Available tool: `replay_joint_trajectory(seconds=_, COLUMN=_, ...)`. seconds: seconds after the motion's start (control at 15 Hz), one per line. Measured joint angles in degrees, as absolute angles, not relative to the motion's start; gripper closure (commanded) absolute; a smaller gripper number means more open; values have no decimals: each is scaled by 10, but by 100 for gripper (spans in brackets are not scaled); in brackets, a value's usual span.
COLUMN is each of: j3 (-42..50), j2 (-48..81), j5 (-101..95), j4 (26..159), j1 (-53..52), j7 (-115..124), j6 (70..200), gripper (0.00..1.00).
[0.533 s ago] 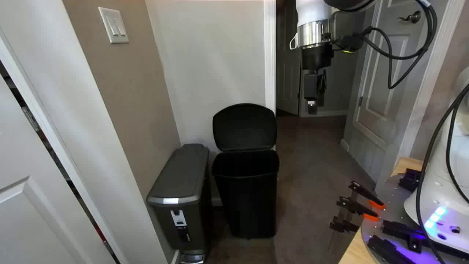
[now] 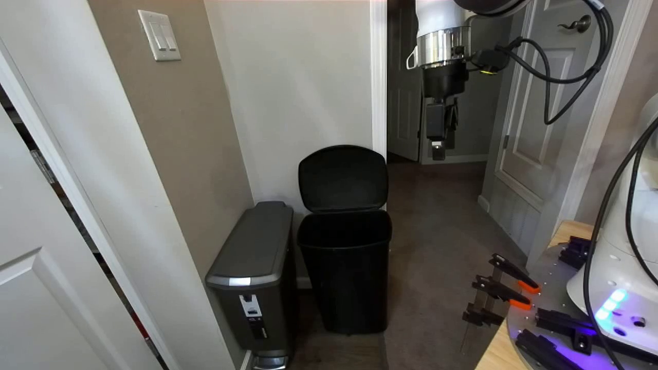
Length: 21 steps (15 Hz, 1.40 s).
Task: Close the lid of the black bin
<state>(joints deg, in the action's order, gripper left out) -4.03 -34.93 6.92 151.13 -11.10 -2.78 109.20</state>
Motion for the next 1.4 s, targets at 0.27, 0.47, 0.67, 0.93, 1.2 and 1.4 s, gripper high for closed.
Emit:
replay_joint_trajectory(seconds=0.27, j3=-40, j2=-349, j5=69, j4=1511, j1=-111, j7=-28, j6=1092, gripper=0)
replay_joint_trajectory(seconds=0.47, j3=-40, j2=-349, j5=69, j4=1511, j1=-111, j7=-28, j6=1092, gripper=0)
replay_joint_trajectory(seconds=0.67, j3=-40, j2=-349, j5=69, j4=1511, j1=-111, j7=-28, j6=1092, gripper=0)
replay_joint_trajectory(seconds=0.93, j3=-40, j2=-346, j5=68, j4=1509, j1=-109, j7=-28, j6=1094, gripper=0)
replay_joint_trajectory(seconds=1.2, j3=-40, j2=-309, j5=38, j4=1484, j1=-95, j7=-28, j6=1129, gripper=0)
replay_joint_trajectory(seconds=1.4, j3=-41, j2=-263, j5=-16, j4=1452, j1=-83, j7=-28, j6=1181, gripper=0)
